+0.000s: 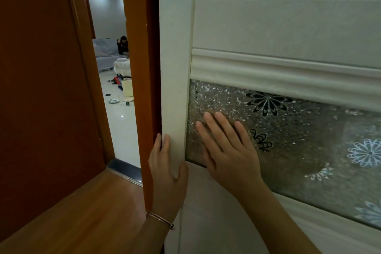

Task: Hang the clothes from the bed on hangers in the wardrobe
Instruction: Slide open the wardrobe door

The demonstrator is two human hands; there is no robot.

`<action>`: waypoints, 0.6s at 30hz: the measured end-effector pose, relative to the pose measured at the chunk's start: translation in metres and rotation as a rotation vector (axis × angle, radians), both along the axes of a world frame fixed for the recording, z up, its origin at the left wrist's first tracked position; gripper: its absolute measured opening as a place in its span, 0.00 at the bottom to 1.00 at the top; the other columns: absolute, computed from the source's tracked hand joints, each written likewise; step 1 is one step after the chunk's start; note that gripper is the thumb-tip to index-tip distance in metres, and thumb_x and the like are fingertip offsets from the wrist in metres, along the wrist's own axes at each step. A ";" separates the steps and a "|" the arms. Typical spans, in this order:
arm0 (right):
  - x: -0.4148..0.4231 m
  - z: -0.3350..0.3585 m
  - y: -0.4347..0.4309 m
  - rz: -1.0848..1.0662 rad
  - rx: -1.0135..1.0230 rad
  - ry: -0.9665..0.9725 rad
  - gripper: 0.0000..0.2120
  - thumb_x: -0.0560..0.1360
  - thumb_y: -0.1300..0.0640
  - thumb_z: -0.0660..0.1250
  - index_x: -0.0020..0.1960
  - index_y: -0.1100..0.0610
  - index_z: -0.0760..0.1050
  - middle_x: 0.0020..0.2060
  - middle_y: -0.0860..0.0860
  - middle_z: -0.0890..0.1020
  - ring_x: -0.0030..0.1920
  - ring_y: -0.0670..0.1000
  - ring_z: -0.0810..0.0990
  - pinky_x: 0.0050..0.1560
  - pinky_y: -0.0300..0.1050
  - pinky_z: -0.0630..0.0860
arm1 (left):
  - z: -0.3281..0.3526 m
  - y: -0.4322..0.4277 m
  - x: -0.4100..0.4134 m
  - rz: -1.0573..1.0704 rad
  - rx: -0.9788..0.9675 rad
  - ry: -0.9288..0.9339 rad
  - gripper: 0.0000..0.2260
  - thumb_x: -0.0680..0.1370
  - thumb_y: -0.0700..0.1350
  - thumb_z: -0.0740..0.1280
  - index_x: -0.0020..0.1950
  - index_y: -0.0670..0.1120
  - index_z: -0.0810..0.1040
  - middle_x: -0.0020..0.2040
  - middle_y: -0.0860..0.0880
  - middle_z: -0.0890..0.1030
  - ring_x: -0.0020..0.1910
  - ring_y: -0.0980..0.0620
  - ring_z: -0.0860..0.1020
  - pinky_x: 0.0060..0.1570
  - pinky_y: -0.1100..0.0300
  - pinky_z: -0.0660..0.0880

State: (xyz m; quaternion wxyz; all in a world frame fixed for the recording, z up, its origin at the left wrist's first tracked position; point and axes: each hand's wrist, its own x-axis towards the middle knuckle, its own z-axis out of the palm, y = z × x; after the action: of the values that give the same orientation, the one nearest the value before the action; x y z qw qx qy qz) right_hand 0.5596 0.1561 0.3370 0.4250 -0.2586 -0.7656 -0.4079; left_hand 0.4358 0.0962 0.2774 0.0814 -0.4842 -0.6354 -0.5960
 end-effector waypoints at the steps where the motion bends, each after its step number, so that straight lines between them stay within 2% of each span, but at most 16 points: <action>1: 0.003 0.000 0.000 -0.004 0.003 0.000 0.24 0.71 0.53 0.66 0.66 0.54 0.73 0.68 0.50 0.67 0.68 0.50 0.66 0.71 0.48 0.55 | 0.003 -0.002 0.002 -0.075 0.034 -0.107 0.27 0.72 0.53 0.60 0.69 0.51 0.60 0.70 0.53 0.63 0.66 0.65 0.61 0.66 0.55 0.63; 2: 0.006 0.000 0.000 -0.004 0.007 0.001 0.23 0.71 0.53 0.66 0.66 0.54 0.73 0.68 0.50 0.67 0.68 0.50 0.66 0.71 0.48 0.55 | 0.006 -0.004 0.003 -0.133 0.057 -0.213 0.26 0.71 0.51 0.64 0.67 0.53 0.59 0.67 0.55 0.66 0.63 0.69 0.64 0.65 0.62 0.66; 4: 0.013 0.001 -0.001 -0.004 0.009 0.010 0.23 0.71 0.53 0.65 0.66 0.53 0.73 0.68 0.50 0.67 0.68 0.50 0.67 0.71 0.48 0.55 | 0.013 -0.006 0.003 -0.200 0.046 -0.360 0.26 0.71 0.49 0.68 0.65 0.56 0.59 0.61 0.59 0.69 0.56 0.75 0.69 0.54 0.78 0.69; 6: 0.022 0.001 -0.003 -0.008 0.004 0.025 0.22 0.71 0.54 0.66 0.65 0.53 0.74 0.67 0.50 0.67 0.68 0.50 0.67 0.71 0.47 0.56 | 0.015 -0.008 0.004 -0.247 0.038 -0.319 0.26 0.68 0.54 0.66 0.64 0.56 0.62 0.56 0.63 0.70 0.54 0.75 0.70 0.49 0.83 0.68; 8: 0.032 0.001 -0.004 -0.015 0.005 0.046 0.21 0.72 0.53 0.66 0.65 0.53 0.74 0.67 0.50 0.68 0.68 0.50 0.68 0.71 0.47 0.57 | 0.014 -0.010 0.009 -0.317 0.056 -0.288 0.25 0.67 0.55 0.62 0.63 0.56 0.64 0.54 0.64 0.69 0.54 0.76 0.70 0.49 0.83 0.67; 13: 0.064 -0.009 -0.013 -0.126 -0.024 0.161 0.21 0.74 0.47 0.63 0.66 0.51 0.69 0.68 0.51 0.69 0.69 0.52 0.67 0.72 0.52 0.54 | 0.008 -0.010 0.037 -0.489 0.024 -0.276 0.23 0.68 0.54 0.63 0.63 0.57 0.66 0.55 0.62 0.70 0.55 0.74 0.71 0.50 0.83 0.67; 16: 0.084 -0.012 -0.022 -0.183 -0.070 0.278 0.23 0.73 0.42 0.63 0.64 0.51 0.69 0.66 0.53 0.68 0.70 0.54 0.65 0.71 0.59 0.55 | 0.006 -0.007 0.059 -0.598 -0.021 -0.228 0.21 0.67 0.56 0.61 0.60 0.64 0.65 0.56 0.62 0.70 0.57 0.68 0.73 0.51 0.80 0.70; 18: 0.100 -0.012 -0.028 -0.223 -0.095 0.348 0.24 0.72 0.39 0.63 0.63 0.51 0.69 0.65 0.54 0.67 0.71 0.54 0.62 0.71 0.61 0.55 | 0.004 -0.003 0.074 -0.679 -0.053 -0.152 0.20 0.68 0.57 0.60 0.60 0.64 0.65 0.56 0.67 0.69 0.58 0.63 0.73 0.55 0.74 0.72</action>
State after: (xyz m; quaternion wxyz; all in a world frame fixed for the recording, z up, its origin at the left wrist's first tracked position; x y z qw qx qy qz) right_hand 0.6598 0.1281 0.3247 0.4903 -0.4280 -0.6657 -0.3650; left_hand 0.5098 0.0933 0.2817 -0.1819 -0.6240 -0.4577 -0.6067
